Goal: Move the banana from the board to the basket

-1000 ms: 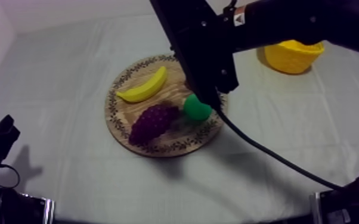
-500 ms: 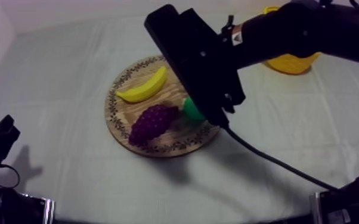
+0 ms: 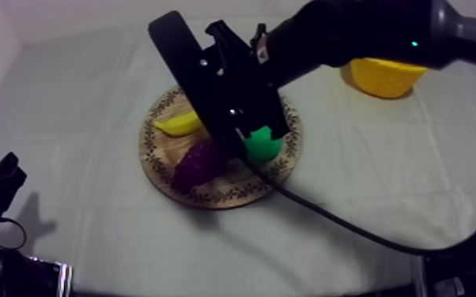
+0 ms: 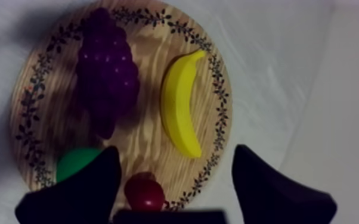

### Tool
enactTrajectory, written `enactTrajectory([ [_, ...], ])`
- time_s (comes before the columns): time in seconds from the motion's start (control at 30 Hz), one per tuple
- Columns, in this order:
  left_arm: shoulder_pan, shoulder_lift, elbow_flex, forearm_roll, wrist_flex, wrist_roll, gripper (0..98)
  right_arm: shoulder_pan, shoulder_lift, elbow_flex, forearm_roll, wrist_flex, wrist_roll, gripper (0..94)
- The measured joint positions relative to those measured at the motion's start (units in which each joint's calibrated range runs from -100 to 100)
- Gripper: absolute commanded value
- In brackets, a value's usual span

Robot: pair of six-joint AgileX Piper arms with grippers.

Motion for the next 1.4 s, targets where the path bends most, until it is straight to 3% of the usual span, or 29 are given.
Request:
enactTrajectory([
  [0.4, 0.0, 0.0, 0.0, 0.0, 0.0, 0.0, 0.1, -0.1, 12.2, -9.7, 2.8, 4.0, -2.6, 54.2],
  [0.93, 0.0, 0.0, 0.0, 0.0, 0.0, 0.0, 0.1, 0.5, 22.8, -24.1, 3.4, 9.3, -2.8, 55.1],
  [1.23, 0.0, 0.0, 0.0, 0.0, 0.0, 0.0, 0.1, 1.0, 23.3, -21.6, 2.8, 9.8, -2.0, 55.4],
  [1.4, 0.0, 0.0, 0.0, 0.0, 0.0, 0.0, 0.1, 0.8, 23.3, -19.4, 3.8, 6.9, -2.5, 55.8],
])
